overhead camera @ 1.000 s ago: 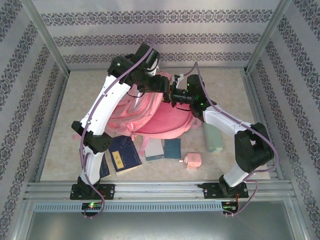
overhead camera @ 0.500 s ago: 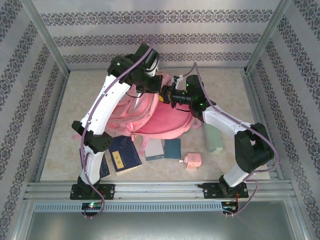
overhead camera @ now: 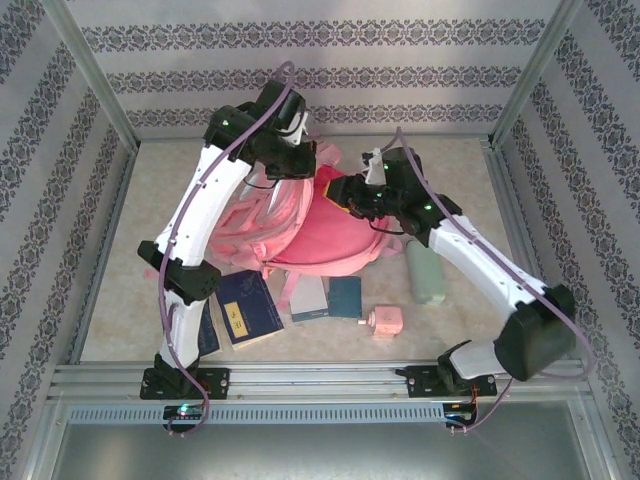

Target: Pack the student bag

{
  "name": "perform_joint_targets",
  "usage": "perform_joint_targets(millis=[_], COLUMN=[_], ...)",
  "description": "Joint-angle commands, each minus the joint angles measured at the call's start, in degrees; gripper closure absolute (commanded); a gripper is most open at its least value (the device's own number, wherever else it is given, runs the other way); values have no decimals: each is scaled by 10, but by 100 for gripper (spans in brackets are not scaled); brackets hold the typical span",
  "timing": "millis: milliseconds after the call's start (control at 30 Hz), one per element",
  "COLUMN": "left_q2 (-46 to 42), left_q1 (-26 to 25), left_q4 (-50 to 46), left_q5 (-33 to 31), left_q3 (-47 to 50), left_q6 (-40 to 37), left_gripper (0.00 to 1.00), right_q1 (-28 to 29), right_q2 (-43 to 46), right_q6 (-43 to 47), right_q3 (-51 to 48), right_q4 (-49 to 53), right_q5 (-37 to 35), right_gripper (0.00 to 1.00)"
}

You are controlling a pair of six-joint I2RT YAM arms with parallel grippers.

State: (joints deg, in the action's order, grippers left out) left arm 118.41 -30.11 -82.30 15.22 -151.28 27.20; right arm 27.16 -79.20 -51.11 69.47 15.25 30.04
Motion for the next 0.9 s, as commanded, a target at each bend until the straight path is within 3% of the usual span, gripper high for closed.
perform_joint_targets(millis=[0,233,367,467,633,733,867], left_q2=[-41,-54,-55,-47,-35,-29,-27], left_q1=[18,27,28,28,28,29,29], left_q4=[46,46,48,49,63,64,66], left_q5=[-1,-26,-25,-12,18,32,49], left_q3=[-2,-2,-4,-3,-5,-5,-2], left_q6=[0,-11,-20,-20,-11,-9,-6], left_gripper=[100,100,100,100,100,100,100], right_q1=[9,21,71,112,186,218,238], right_q2=[39,122,148,171,206,205,183], right_q6=[119,188,201,179,90,47,25], right_q3=[18,8,-3,-37,-141,-181,-201], right_q4=[165,317,452,514,516,512,506], right_q5=[-86,-195,-296,-317,-306,-331,-355], right_gripper=[60,53,46,42,30,3,2])
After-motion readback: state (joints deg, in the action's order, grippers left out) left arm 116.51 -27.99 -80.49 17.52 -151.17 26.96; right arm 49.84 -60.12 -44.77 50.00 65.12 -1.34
